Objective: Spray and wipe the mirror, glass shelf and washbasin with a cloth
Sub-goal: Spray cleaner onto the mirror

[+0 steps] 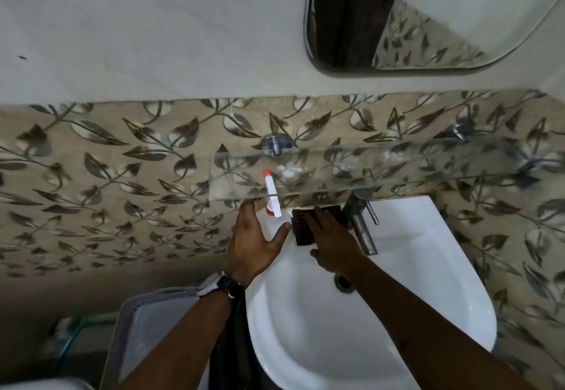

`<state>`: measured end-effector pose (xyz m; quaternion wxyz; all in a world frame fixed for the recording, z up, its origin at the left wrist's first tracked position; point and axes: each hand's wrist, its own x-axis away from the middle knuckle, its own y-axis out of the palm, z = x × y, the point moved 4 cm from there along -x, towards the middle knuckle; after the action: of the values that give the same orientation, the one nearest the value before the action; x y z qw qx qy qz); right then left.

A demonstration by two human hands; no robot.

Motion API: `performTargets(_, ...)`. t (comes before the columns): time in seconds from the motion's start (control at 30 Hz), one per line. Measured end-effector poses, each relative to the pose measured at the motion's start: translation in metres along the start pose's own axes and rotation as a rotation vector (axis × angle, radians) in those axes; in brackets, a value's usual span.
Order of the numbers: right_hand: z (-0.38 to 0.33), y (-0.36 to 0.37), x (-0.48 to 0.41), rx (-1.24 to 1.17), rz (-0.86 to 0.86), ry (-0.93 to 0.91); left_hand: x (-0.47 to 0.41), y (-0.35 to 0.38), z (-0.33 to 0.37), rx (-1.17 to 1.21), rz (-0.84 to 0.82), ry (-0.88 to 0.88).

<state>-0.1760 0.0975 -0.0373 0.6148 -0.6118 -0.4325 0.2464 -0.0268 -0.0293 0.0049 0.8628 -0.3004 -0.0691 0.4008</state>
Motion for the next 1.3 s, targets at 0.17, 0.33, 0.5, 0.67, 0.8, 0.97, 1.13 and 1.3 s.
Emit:
performTargets(0.17, 0.004, 0.022, -0.028, 0.055, -0.021, 0.009, -0.016, 0.025, -0.013, 0.129, 0.11, -0.018)
performTargets(0.33, 0.009, 0.032, -0.034, 0.099, -0.027, -0.003, -0.032, 0.04, -0.015, 0.127, 0.08, -0.088)
performTargets(0.5, 0.011, 0.029, -0.037, 0.117, -0.044, -0.027, -0.045, 0.042, -0.016, 0.13, 0.085, -0.043)
performTargets(0.67, 0.007, 0.012, -0.032, -0.016, 0.072, -0.03, -0.048, 0.039, -0.012, 0.132, 0.149, -0.047)
performTargets(0.8, 0.005, 0.013, -0.019, -0.238, 0.315, -0.003, -0.044, 0.043, -0.012, 0.206, 0.135, -0.058)
performTargets(0.97, -0.001, 0.002, 0.013, -0.854, 0.518, 0.184, -0.019, 0.037, -0.004, 0.32, 0.182, -0.051)
performTargets(1.13, 0.008, 0.021, 0.053, -1.887, 0.38, 0.599, 0.028, 0.023, 0.017, 0.361, 0.229, -0.072)
performTargets(1.3, 0.0, 0.032, 0.101, -2.32, 0.285, 0.651, 0.081, 0.011, 0.048, 0.426, 0.222, -0.05)
